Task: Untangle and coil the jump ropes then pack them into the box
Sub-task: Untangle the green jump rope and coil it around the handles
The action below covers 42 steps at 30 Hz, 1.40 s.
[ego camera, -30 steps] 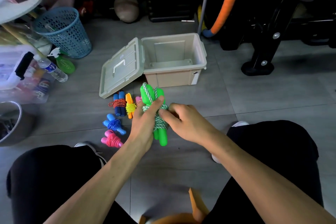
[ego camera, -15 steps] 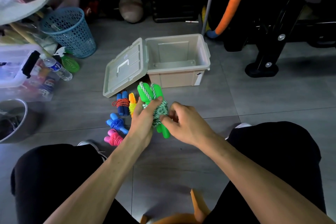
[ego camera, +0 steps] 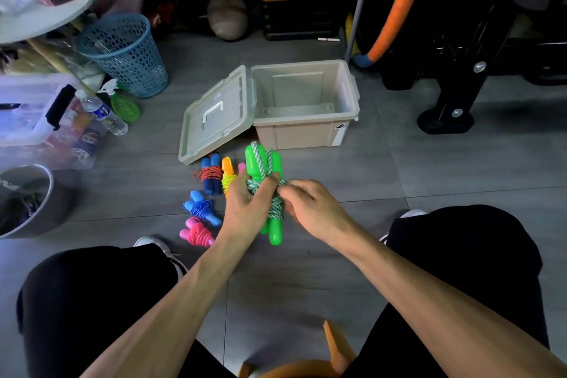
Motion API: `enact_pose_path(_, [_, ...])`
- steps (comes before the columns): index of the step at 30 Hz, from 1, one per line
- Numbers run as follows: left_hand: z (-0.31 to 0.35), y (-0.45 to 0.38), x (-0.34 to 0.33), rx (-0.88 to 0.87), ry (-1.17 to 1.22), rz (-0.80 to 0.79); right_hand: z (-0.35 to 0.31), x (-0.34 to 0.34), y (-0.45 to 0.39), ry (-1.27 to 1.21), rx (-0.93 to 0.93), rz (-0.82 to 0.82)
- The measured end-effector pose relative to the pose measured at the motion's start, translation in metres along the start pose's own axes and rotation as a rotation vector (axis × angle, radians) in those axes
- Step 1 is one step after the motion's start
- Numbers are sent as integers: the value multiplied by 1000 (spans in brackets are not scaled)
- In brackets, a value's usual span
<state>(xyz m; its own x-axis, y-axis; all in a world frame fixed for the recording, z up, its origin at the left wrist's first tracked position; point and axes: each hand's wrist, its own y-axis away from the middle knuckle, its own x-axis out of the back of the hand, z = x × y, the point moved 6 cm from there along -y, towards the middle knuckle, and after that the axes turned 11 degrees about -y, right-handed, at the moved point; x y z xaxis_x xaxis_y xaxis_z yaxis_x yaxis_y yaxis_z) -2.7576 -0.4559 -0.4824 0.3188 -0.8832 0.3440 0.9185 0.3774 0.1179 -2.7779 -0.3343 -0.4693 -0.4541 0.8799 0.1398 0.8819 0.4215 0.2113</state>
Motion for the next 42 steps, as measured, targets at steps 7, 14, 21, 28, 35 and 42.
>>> enact_pose_path(7, [-3,-6,3,-192,-149,-16,-2,0,5,88,31,-92])
enact_pose_path(14, [-47,-29,-12,225,114,-111,20,11,-22,243,-57,-94])
enact_pose_path(21, [-71,-58,-7,559,508,-191,31,6,-84,344,-116,-181])
enact_pose_path(28, [-39,-81,-5,435,535,-278,15,24,-98,276,-106,-153])
enact_pose_path(35, [-48,-81,17,410,380,-332,27,11,-103,300,-120,-135])
enact_pose_path(42, [-168,-144,46,593,-111,-139,73,17,-149,328,-345,-55])
